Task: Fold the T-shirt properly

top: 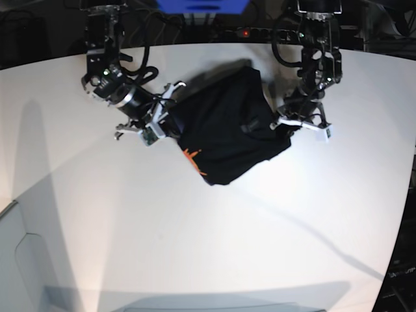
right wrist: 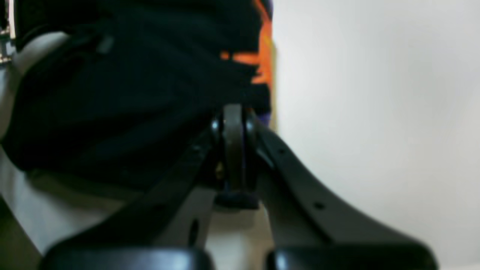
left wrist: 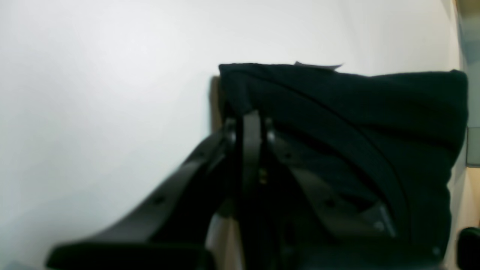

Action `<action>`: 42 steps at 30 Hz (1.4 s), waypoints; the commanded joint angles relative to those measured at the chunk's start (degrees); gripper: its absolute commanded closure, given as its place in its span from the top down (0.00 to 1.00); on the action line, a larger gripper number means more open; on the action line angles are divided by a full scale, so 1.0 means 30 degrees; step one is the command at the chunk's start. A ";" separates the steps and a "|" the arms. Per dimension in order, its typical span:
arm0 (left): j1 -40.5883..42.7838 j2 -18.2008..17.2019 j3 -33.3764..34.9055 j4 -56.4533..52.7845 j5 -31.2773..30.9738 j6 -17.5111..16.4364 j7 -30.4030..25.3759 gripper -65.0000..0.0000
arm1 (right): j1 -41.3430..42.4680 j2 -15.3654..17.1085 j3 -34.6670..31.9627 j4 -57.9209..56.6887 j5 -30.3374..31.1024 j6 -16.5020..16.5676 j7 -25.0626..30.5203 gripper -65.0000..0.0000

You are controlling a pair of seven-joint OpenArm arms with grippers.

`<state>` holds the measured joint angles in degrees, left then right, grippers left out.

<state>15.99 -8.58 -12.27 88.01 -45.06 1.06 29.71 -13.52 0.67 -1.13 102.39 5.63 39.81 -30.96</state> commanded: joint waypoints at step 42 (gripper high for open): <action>0.3682 0.1380 0.0618 0.4554 0.0353 0.0511 0.0396 0.62 | -0.1955 -0.0090 0.5108 0.2222 0.0307 0.0063 0.1602 0.00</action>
<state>26.96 -4.27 -10.46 100.97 -43.57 3.20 31.42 -19.51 0.16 14.15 107.74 5.37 39.81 -27.64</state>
